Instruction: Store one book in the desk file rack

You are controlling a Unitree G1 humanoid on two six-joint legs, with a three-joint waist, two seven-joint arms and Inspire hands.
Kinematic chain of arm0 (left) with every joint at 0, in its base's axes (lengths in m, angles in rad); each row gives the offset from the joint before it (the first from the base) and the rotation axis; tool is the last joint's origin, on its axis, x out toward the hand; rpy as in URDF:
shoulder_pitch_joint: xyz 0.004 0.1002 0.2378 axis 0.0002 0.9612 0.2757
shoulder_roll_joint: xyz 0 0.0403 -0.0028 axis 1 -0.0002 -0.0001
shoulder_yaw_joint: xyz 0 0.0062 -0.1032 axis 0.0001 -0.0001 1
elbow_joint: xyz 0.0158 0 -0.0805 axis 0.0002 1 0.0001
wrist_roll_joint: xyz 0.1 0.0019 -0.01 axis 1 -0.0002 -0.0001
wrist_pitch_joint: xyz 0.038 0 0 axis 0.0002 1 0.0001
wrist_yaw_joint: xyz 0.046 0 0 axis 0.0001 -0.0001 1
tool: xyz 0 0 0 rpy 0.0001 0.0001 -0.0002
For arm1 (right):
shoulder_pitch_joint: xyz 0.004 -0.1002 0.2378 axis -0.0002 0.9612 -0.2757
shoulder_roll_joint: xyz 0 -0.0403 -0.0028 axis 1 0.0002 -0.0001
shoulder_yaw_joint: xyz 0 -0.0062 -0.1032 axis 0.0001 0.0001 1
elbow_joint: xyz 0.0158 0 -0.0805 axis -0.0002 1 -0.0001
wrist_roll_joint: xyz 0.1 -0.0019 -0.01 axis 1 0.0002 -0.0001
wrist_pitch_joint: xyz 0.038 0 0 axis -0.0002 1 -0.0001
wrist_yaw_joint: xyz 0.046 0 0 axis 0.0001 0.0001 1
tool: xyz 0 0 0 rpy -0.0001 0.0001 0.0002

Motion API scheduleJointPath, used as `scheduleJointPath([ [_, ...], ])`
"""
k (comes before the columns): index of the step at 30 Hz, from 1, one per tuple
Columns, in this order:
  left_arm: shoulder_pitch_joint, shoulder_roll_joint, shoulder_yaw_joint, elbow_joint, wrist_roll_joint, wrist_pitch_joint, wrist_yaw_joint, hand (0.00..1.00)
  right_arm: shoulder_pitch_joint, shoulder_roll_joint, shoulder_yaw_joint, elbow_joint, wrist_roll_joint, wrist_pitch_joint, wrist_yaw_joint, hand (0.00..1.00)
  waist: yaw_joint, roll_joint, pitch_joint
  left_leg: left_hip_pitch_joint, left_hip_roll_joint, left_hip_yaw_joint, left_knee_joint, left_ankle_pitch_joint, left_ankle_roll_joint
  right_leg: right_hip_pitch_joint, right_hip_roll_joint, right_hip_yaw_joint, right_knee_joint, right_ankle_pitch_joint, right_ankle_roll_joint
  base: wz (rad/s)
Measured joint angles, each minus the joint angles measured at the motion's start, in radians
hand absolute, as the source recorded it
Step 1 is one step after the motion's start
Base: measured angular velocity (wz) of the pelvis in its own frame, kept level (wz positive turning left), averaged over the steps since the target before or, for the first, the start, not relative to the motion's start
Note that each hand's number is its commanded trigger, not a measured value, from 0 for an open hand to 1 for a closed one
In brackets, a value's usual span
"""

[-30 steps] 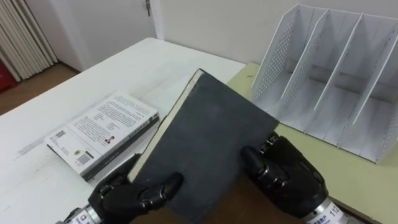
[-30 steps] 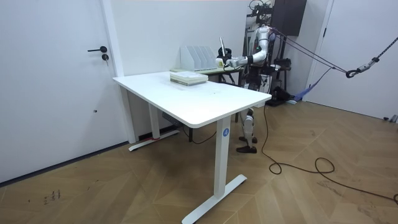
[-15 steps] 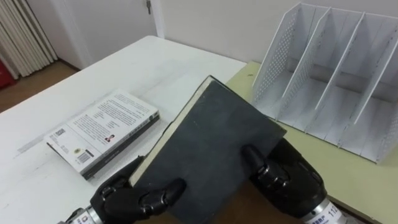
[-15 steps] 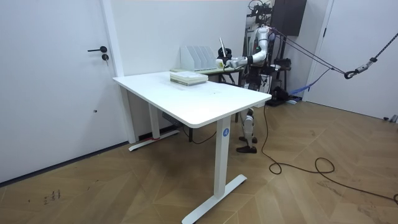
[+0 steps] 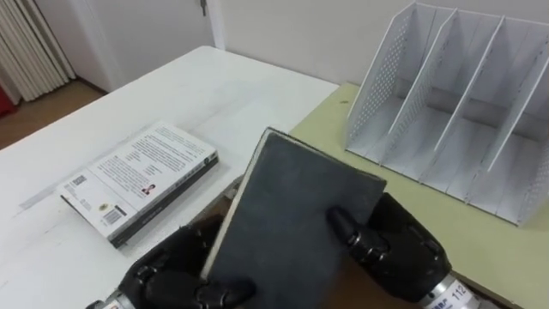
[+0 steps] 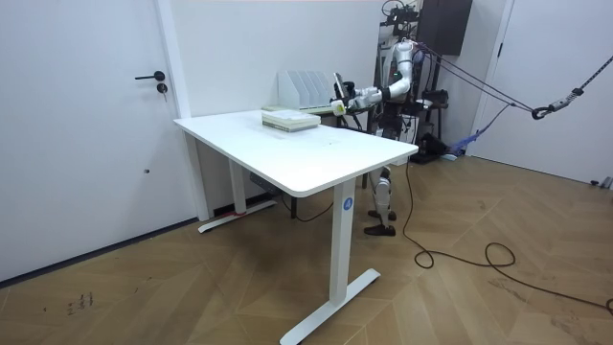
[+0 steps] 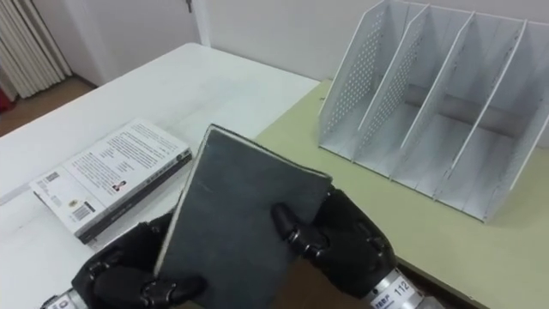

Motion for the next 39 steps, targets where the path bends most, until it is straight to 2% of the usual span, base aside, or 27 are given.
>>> scheduleJointPath([
  [3,0.013,-0.022,-0.003,0.011,0.075,-0.002,0.039,0.00,-0.001,0.003,-0.009,-0.018,-0.154,-0.001,-0.081,1.00,-0.024,-0.003,-0.0009,0.004,-0.001,0.000,0.001,0.001,0.000,0.001,0.000,0.002,0.001,0.000,0.000,-0.01],
  [5,0.024,-0.032,-0.014,0.020,0.117,-0.014,0.070,0.00,-0.001,0.014,-0.025,-0.031,-0.253,-0.001,-0.135,1.00,-0.040,-0.005,-0.0014,0.005,-0.001,0.002,0.002,0.001,0.000,0.001,0.000,0.000,0.001,0.000,0.000,-0.05],
  [6,0.037,-0.047,-0.020,0.030,0.128,-0.022,0.093,0.00,-0.001,0.027,-0.037,-0.049,-0.317,-0.002,-0.183,1.00,-0.048,-0.005,-0.0014,0.006,-0.001,0.005,0.001,0.001,0.000,0.000,0.000,0.001,0.001,0.000,0.000,-0.08],
  [10,0.060,-0.086,-0.078,0.145,0.130,-0.058,0.176,0.00,-0.001,0.060,-0.044,-0.062,-0.444,-0.041,-0.368,1.00,-0.062,-0.009,-0.0014,0.016,0.000,0.017,0.000,0.001,0.000,0.005,0.001,0.009,0.002,0.000,0.000,-0.07],
  [11,0.060,-0.097,-0.097,0.194,0.132,-0.065,0.200,0.00,-0.001,0.074,-0.044,-0.068,-0.487,-0.046,-0.418,1.00,-0.074,-0.012,0.0006,0.015,0.000,0.016,0.000,0.001,0.000,0.002,0.000,0.009,0.003,0.000,0.000,0.00],
  [14,0.064,-0.129,-0.129,0.281,0.154,-0.072,0.245,0.00,-0.002,0.114,-0.045,-0.106,-0.630,-0.049,-0.527,1.00,-0.075,-0.020,0.0041,0.004,-0.002,0.019,-0.002,0.001,0.000,-0.012,0.003,0.014,0.002,-0.001,0.000,-0.03],
  [16,0.064,-0.137,-0.151,0.321,0.152,-0.080,0.263,0.00,-0.002,0.117,-0.042,-0.113,-0.661,-0.070,-0.585,1.00,-0.071,-0.028,0.0066,0.005,-0.004,0.031,-0.002,0.001,-0.001,-0.017,0.006,0.022,0.001,-0.001,0.000,-0.10],
  [18,0.064,-0.140,-0.162,0.372,0.152,-0.094,0.280,0.00,-0.008,0.117,-0.036,-0.114,-0.673,-0.085,-0.644,1.00,-0.066,-0.032,0.0048,0.008,-0.003,0.038,-0.007,0.001,-0.001,-0.017,0.008,0.032,0.002,0.000,0.000,-0.13],
  [22,0.062,-0.162,-0.153,0.520,0.148,-0.126,0.339,0.00,-0.025,0.127,-0.038,-0.164,-0.804,-0.089,-0.784,1.00,-0.062,-0.032,0.0028,0.015,-0.004,0.046,-0.018,0.002,-0.002,-0.019,0.008,0.034,0.001,-0.001,0.000,-0.07],
  [24,0.068,-0.171,-0.152,0.568,0.149,-0.128,0.349,0.00,-0.042,0.135,-0.046,-0.182,-0.823,-0.092,-0.832,1.00,-0.065,-0.034,0.0018,0.014,-0.005,0.047,-0.020,0.002,-0.002,-0.020,0.008,0.033,0.000,-0.001,0.000,-0.02],
  [27,0.077,-0.180,-0.153,0.621,0.149,-0.129,0.362,0.00,-0.083,0.137,-0.050,-0.187,-0.823,-0.101,-0.905,1.00,-0.067,-0.039,-0.0037,0.010,-0.005,0.047,-0.022,0.002,-0.002,-0.033,0.008,0.033,-0.002,-0.001,0.000,0.00],
  [29,0.078,-0.180,-0.152,0.666,0.146,-0.142,0.370,0.00,-0.105,0.137,-0.058,-0.188,-0.822,-0.101,-0.949,1.00,-0.067,-0.041,-0.0082,0.010,-0.005,0.047,-0.022,0.002,-0.002,-0.031,0.008,0.033,-0.004,-0.001,0.000,0.00],
  [30,0.077,-0.180,-0.148,0.707,0.140,-0.151,0.383,0.00,-0.117,0.137,-0.069,-0.189,-0.823,-0.102,-0.973,1.00,-0.067,-0.044,-0.0147,0.010,-0.004,0.046,-0.022,0.002,-0.002,-0.030,0.009,0.032,-0.006,-0.001,0.000,0.00],
  [31,0.074,-0.181,-0.136,0.743,0.140,-0.158,0.393,0.00,-0.130,0.138,-0.083,-0.189,-0.825,-0.104,-0.999,1.00,-0.068,-0.046,-0.0167,0.012,-0.005,0.045,-0.023,0.002,-0.002,-0.029,0.009,0.032,-0.005,-0.001,0.000,0.00],
  [33,0.075,-0.180,-0.128,0.792,0.140,-0.161,0.409,0.00,-0.148,0.137,-0.106,-0.189,-0.840,-0.115,-1.040,1.00,-0.070,-0.048,-0.0163,0.016,-0.005,0.043,-0.023,0.002,-0.002,-0.024,0.009,0.032,-0.007,-0.001,0.000,0.00],
  [37,0.089,-0.177,-0.120,0.838,0.138,-0.161,0.429,0.00,-0.162,0.136,-0.145,-0.189,-0.856,-0.136,-1.148,1.00,-0.065,-0.061,-0.0089,0.024,-0.004,0.042,-0.026,0.001,-0.003,-0.014,0.011,0.032,-0.020,0.000,0.000,0.00],
  [39,0.086,-0.179,-0.115,0.850,0.140,-0.165,0.428,0.00,-0.166,0.133,-0.156,-0.189,-0.856,-0.138,-1.178,1.00,-0.063,-0.062,-0.0096,0.019,-0.003,0.041,-0.026,0.001,-0.003,-0.014,0.013,0.032,-0.032,0.004,-0.001,0.00],
])
